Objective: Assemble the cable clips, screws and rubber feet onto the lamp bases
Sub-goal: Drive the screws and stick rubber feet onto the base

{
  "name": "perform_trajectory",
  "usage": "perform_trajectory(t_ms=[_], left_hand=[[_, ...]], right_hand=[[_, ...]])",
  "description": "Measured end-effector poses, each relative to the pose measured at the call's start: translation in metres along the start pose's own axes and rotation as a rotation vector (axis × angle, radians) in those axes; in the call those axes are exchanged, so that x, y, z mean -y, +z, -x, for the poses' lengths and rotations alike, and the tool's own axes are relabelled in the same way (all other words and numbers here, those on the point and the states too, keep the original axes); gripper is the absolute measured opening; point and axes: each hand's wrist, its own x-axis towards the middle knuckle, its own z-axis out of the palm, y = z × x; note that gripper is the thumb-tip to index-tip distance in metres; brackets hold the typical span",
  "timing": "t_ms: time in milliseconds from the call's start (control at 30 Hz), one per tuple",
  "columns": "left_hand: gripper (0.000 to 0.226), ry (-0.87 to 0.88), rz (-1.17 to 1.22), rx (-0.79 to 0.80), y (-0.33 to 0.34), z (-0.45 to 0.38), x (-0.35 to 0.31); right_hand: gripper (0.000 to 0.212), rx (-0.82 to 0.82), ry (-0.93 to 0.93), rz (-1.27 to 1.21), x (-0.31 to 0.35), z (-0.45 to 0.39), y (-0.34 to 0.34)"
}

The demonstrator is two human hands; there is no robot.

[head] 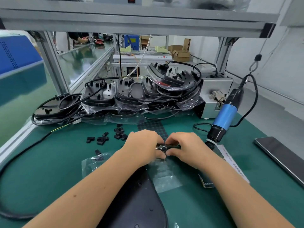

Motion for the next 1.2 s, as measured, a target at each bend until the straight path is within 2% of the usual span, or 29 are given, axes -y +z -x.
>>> perform_trajectory(t_ms=[167,333,600,700,800,900,1000,1200], left_hand=[[0.033,0.009,-0.006,-0.014,-0.003,-0.004,-0.002],[0.030,-0.020,-0.008,-0.026,-0.003,-0.005,-0.003],[0.030,-0.064,0.020,0.006,-0.005,-0.007,-0.004],[0.031,-0.069,0.014,0.020,-0.005,-0.007,-0.005],[0.030,-0.072,0.004,0.021,-0.005,-0.007,-0.005],[0.028,-0.075,0.011,0.009,-0.006,-0.006,-0.006],[0.028,-0.072,0.017,0.008,-0.006,-0.005,-0.006],[0.030,-0.061,0.033,-0.001,-0.006,-0.004,-0.006]], right_hand=[[0.012,-0.060,0.035,-0.075,0.002,0.000,0.005],[0.008,-0.059,0.063,-0.115,0.001,0.000,0.003],[0.008,-0.137,-0.015,0.115,0.012,0.002,0.000],[0.005,-0.099,0.005,0.086,0.013,0.001,-0.002],[0.013,-0.051,0.034,0.011,0.013,-0.002,-0.002],[0.009,-0.037,0.037,-0.027,0.011,-0.002,-0.002],[0.006,-0.034,0.025,-0.015,0.010,-0.002,-0.002],[0.014,-0.038,0.022,0.008,0.013,-0.001,-0.004]])
